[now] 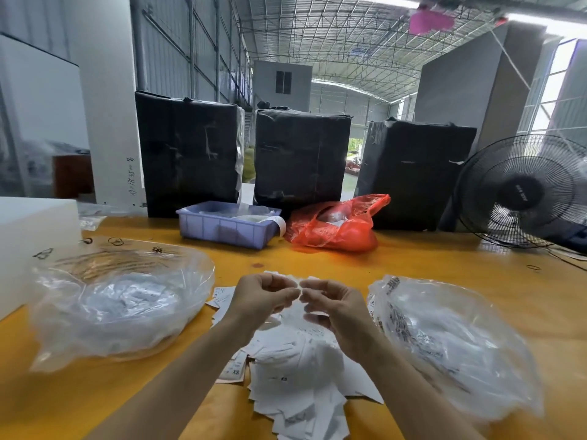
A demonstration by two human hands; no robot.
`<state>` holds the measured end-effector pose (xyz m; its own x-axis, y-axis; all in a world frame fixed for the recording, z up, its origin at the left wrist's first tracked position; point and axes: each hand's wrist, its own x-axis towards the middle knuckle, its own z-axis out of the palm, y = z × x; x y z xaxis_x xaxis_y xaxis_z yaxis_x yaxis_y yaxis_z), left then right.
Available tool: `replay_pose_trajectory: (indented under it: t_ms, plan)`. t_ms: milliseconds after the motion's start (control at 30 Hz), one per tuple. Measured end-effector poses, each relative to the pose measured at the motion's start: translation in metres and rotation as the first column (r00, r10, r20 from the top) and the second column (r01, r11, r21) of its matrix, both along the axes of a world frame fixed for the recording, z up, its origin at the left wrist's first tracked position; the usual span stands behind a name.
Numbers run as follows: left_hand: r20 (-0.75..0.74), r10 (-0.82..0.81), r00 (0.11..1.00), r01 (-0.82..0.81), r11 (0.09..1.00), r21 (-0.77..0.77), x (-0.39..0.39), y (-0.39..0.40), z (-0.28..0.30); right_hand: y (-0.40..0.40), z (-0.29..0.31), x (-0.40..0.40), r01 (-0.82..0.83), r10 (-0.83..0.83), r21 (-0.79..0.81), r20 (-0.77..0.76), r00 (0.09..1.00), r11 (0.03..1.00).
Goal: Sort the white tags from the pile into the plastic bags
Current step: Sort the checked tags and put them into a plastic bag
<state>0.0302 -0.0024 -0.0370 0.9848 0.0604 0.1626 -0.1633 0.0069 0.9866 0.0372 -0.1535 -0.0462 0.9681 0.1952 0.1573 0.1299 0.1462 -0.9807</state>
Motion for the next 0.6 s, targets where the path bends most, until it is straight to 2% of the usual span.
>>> replay_pose_trajectory:
  t_ms: [167, 267, 400, 500, 600]
  plan:
    - [-0.03, 0.0, 1.0, -0.001, 0.998, -0.059, -0.002, -0.003, 0.0, -0.002, 0.002, -0.01, 0.04, -0.04, -0.016, 0.011, 0.999, 0.999]
    - [-0.105, -0.013, 0.994, 0.0, 0.992, -0.123, -0.006, -0.007, 0.003, -0.001, 0.004, -0.013, 0.056, -0.056, 0.007, 0.011, 0.998, 0.998]
    - [-0.194, -0.16, 0.968, 0.145, 0.985, -0.092, -0.011, -0.008, 0.006, 0.002, 0.006, -0.017, 0.084, -0.085, 0.026, 0.037, 0.996, 0.996]
    - [-0.171, -0.233, 0.957, 0.215, 0.969, -0.121, -0.012, -0.007, 0.005, 0.003, 0.005, -0.016, 0.117, -0.119, 0.028, 0.053, 0.992, 0.993]
    - [-0.132, -0.215, 0.968, 0.192, 0.966, -0.172, -0.012, -0.007, 0.003, 0.003, 0.004, -0.016, 0.131, -0.132, 0.012, 0.076, 0.988, 0.991]
